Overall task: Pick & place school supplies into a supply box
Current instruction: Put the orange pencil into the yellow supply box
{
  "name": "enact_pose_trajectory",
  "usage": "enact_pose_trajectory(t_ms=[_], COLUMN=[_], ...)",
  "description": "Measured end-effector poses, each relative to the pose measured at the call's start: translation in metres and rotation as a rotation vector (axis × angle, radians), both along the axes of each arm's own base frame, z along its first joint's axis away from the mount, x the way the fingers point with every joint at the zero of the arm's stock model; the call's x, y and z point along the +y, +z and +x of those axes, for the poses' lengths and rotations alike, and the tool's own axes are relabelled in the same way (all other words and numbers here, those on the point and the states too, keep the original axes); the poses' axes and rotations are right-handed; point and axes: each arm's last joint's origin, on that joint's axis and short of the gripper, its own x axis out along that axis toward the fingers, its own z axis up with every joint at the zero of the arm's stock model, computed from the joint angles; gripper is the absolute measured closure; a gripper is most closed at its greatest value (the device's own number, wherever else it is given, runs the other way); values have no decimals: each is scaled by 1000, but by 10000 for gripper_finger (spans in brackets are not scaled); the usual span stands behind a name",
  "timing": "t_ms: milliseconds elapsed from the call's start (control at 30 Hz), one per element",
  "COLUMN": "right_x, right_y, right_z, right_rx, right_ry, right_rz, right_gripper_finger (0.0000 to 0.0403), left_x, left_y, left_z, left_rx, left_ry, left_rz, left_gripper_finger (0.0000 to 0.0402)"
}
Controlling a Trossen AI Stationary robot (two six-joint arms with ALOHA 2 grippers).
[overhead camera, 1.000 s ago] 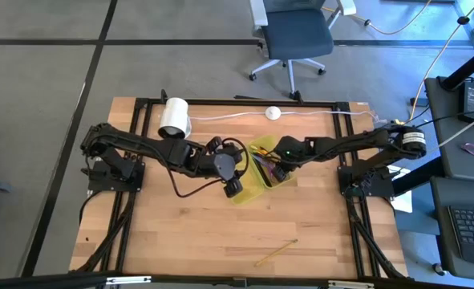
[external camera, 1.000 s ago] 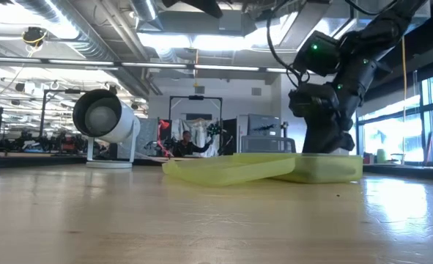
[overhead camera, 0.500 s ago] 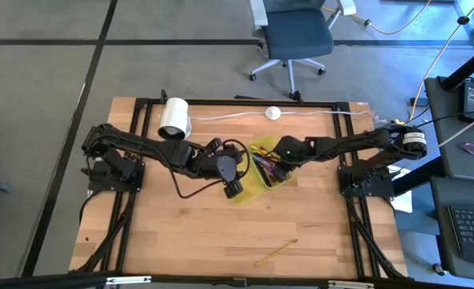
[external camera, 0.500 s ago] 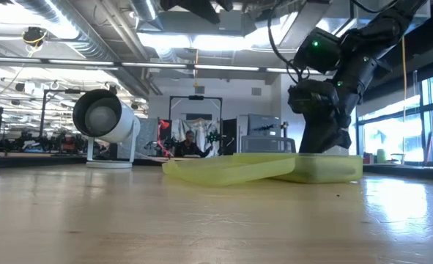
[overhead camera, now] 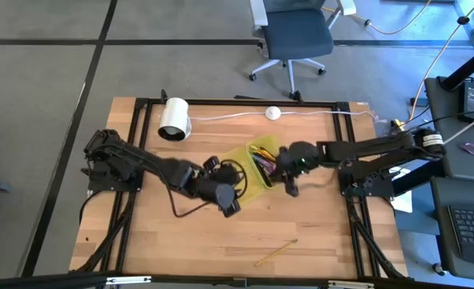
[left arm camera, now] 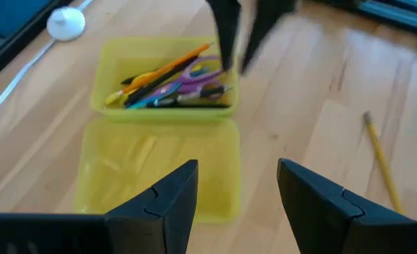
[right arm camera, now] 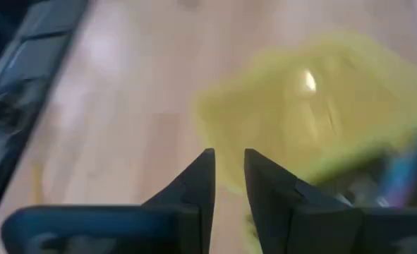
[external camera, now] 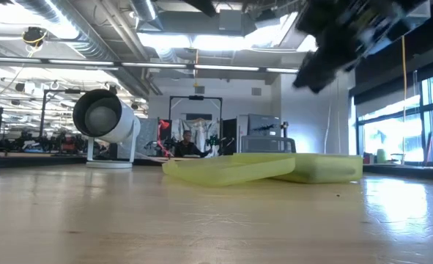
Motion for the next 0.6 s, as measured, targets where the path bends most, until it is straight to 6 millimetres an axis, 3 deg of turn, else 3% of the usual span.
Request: enact_pose_trajectory(t_ms=[167,333,600], right_x=[40,72,96], right_y=[10,7,-17], right_z=[-8,-25,-60], right_rx=[-73,-141,-275], right_ry=[207,358,333], right_rz=[-46,-50,71], right_gripper_finger=[321,321,321], left_x=[-32,-56,-76], left_y=[-17,-35,-53], left_z=[5,11,17], left_rx=[-43,-74,-76], left_ry=[25,35,0], left_rz=[32,4,-4], left_gripper_finger=[217,214,216])
